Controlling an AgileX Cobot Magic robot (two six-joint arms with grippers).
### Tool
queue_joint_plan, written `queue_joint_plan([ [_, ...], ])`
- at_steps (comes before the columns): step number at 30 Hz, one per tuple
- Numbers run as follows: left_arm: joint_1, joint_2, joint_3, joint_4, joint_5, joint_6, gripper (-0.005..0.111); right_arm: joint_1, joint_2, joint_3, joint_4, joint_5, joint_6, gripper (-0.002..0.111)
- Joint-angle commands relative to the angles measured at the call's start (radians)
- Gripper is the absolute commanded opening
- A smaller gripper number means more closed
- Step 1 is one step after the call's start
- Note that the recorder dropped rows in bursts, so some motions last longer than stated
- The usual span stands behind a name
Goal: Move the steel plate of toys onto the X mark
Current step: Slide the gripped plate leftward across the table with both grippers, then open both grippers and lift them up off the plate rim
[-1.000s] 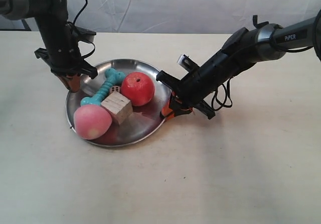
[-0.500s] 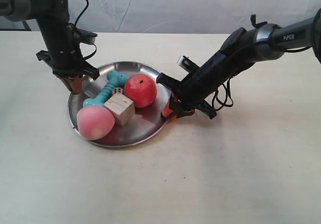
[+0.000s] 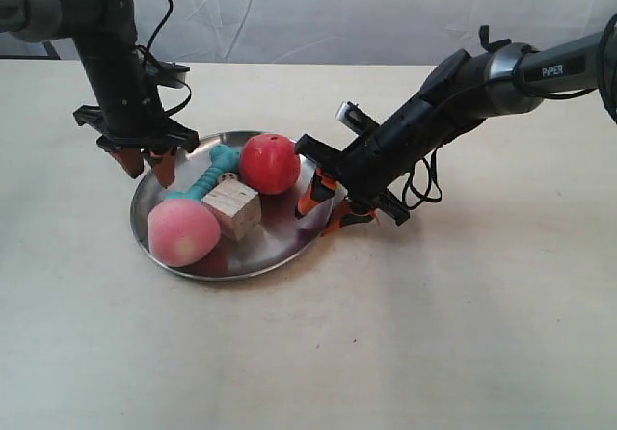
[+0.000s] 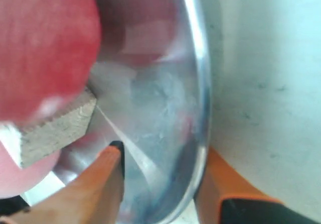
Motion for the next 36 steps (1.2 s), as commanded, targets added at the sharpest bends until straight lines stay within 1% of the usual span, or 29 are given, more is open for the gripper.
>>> queue_joint_plan([
  [1,0.024,0.000,0.003,0.000,0.006,-0.022,0.051,0.001,-0.007,-0.005,-0.015,-0.001,-0.013,0.042],
  [5,0.033,-0.005,0.003,0.009,0.006,-0.022,0.051,-0.010,-0.009,-0.005,-0.031,0.012,-0.013,0.042],
  [10,0.033,-0.055,0.003,0.056,0.006,-0.022,0.051,-0.077,-0.054,-0.005,-0.143,0.044,-0.013,0.042],
  [13,0.033,-0.090,0.003,0.077,0.006,-0.022,0.051,-0.107,-0.077,-0.005,-0.151,0.064,-0.013,0.042],
  [14,0.033,-0.114,0.003,0.077,0.006,-0.022,0.048,-0.120,-0.096,-0.005,-0.169,0.073,-0.013,0.039],
  [16,0.033,-0.160,0.003,0.080,0.006,-0.027,0.026,-0.126,-0.146,-0.005,-0.283,0.057,-0.016,0.016],
  [17,0.033,-0.197,0.003,0.080,0.004,-0.037,0.010,-0.126,-0.187,-0.005,-0.362,0.046,-0.016,-0.001],
  [18,0.033,-0.231,0.003,0.080,-0.022,-0.044,0.000,-0.126,-0.225,-0.003,-0.426,0.039,-0.016,0.000],
  [20,0.033,-0.337,0.016,0.067,-0.073,-0.059,0.000,-0.126,-0.350,0.028,-0.503,-0.017,-0.016,0.000],
  [23,0.033,-0.506,0.093,0.007,-0.203,-0.059,0.000,-0.126,-0.546,0.131,-0.535,-0.150,-0.016,0.000],
  [27,0.033,-0.722,0.248,-0.041,-0.388,-0.058,0.000,-0.126,-0.786,0.292,-0.550,-0.299,-0.027,0.000],
  [30,0.033,-0.878,0.402,-0.071,-0.541,-0.049,0.000,-0.126,-0.951,0.420,-0.577,-0.399,-0.039,0.000],
  [32,0.033,-0.984,0.529,-0.071,-0.653,-0.049,0.000,-0.126,-1.057,0.512,-0.586,-0.457,-0.040,0.000],
  [36,0.031,-1.146,0.757,-0.068,-0.776,-0.049,0.000,-0.126,-1.225,0.685,-0.597,-0.565,-0.043,0.000],
])
